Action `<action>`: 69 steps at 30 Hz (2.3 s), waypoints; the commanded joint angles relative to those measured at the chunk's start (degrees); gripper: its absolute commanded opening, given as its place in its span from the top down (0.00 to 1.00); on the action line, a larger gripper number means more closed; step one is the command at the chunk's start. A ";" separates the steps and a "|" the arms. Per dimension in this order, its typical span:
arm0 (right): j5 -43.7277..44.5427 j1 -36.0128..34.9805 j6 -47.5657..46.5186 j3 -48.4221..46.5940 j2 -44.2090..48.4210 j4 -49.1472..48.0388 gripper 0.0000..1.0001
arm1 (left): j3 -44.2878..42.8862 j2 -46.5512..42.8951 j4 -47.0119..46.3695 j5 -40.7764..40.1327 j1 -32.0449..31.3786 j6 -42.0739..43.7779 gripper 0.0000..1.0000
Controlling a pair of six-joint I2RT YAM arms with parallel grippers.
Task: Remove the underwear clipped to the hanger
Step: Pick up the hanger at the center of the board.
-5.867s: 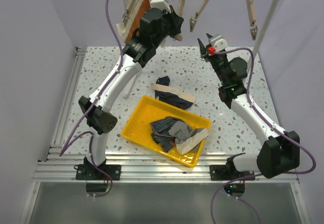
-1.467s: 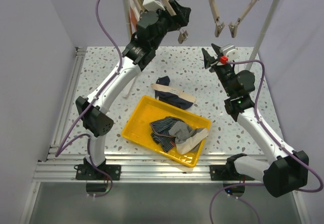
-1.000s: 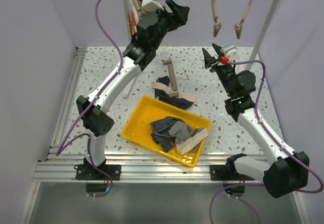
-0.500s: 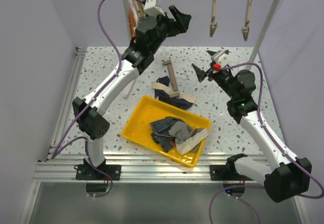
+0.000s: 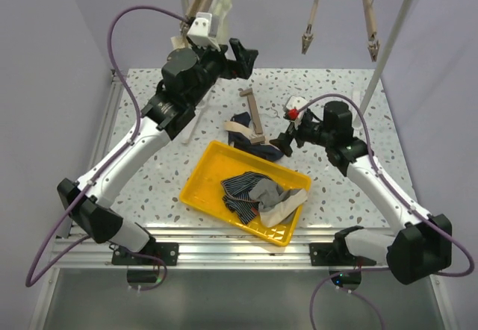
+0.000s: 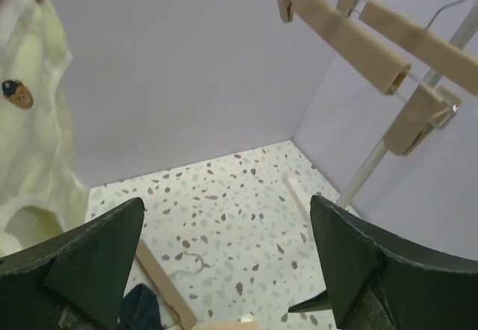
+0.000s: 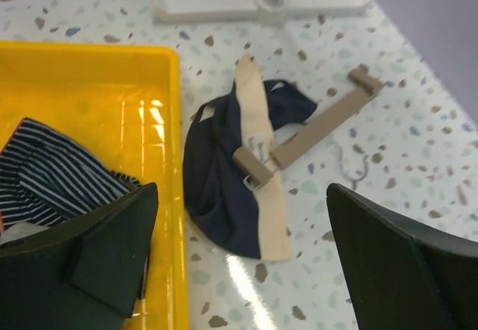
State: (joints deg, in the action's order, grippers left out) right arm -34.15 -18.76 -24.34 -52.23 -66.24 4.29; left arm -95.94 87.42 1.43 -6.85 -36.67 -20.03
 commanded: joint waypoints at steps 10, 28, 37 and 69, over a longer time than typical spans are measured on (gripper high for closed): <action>17.69 -3.82 23.44 -17.10 -23.74 9.07 0.03 | 22.63 -18.22 -3.36 1.58 0.10 5.63 0.00; 32.74 -6.46 32.51 -42.26 -56.01 19.18 0.30 | 41.88 -37.22 4.28 -8.96 0.19 -4.04 0.00; 34.06 -6.55 31.90 -42.96 -59.88 17.24 0.40 | 44.26 -38.90 5.07 -10.37 0.28 -5.72 0.00; 15.96 0.75 0.26 -16.08 -16.84 10.74 1.00 | 63.60 -20.90 -47.12 5.08 2.04 -37.36 0.01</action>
State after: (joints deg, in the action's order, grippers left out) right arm -14.39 -17.93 -16.86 -72.25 -89.38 16.12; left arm -32.34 63.29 -31.35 -6.02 -34.92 -53.56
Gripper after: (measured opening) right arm 0.354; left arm 0.993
